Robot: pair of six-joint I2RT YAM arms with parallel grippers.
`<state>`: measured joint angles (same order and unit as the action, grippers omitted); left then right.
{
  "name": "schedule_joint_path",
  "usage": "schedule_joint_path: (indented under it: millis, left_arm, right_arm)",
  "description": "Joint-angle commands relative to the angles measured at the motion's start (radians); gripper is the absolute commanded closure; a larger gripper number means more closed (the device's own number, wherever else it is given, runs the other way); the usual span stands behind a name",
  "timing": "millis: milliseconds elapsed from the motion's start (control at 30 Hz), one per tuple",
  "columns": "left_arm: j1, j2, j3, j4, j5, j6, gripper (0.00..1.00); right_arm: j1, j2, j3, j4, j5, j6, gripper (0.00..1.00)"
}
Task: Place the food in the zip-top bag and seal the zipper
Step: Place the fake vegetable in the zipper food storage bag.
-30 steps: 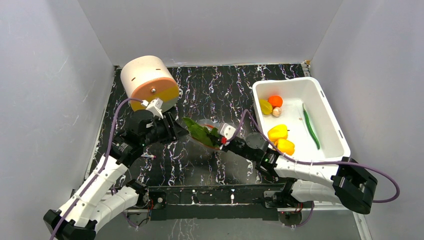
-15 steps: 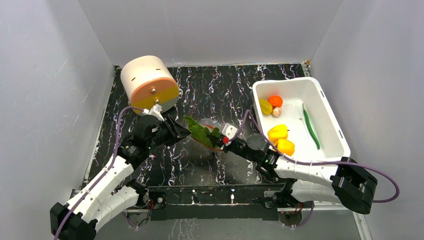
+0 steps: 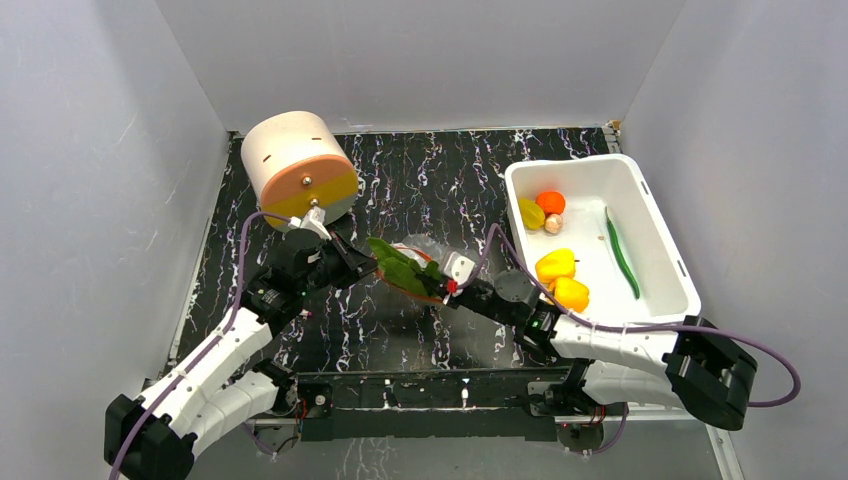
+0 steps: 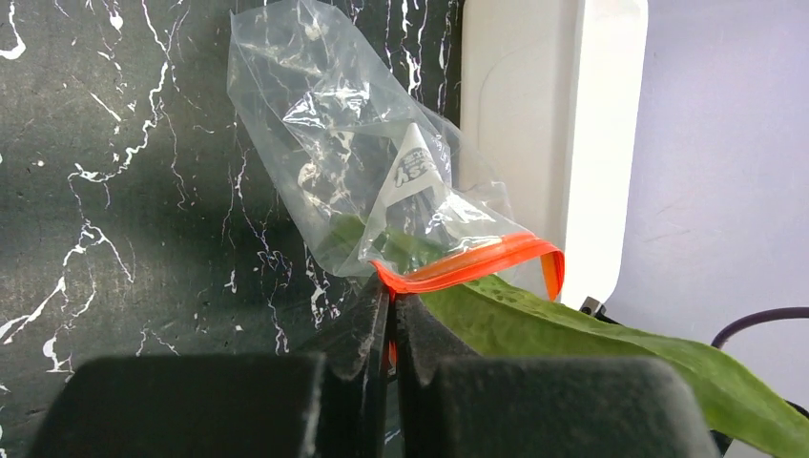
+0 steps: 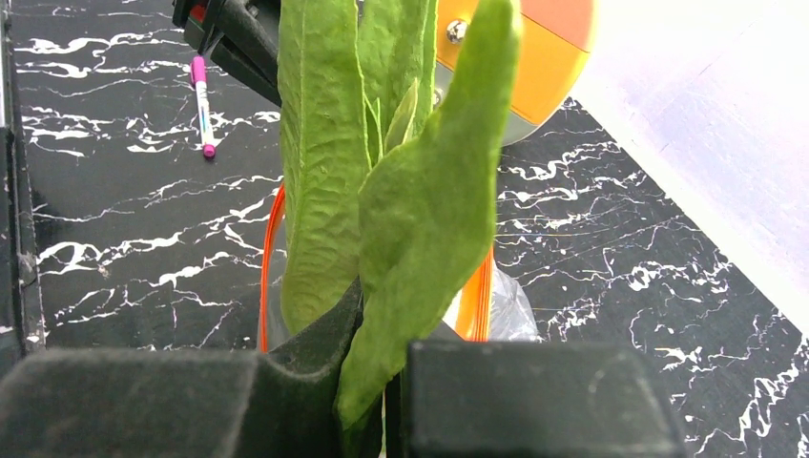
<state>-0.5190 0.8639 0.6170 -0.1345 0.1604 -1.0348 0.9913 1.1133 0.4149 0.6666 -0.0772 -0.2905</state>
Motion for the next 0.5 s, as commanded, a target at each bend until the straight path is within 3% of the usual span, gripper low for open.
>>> schedule_joint_path:
  millis: [0,267,467]
  left_arm:
    - [0.0,-0.021,0.05,0.02,-0.011,0.036,1.0]
    - [0.0,-0.044,0.119,-0.011,0.014,0.073,1.0]
    - [0.0,-0.03,0.151,-0.008,0.052,0.094,1.0]
  right_arm:
    - [0.004,-0.06,0.056,-0.063,-0.002,-0.069,1.0]
    - [0.01,-0.045,0.255,-0.545,0.038,-0.199,1.0]
    - [0.01,-0.008,0.349,-0.69,0.139,-0.129,1.0]
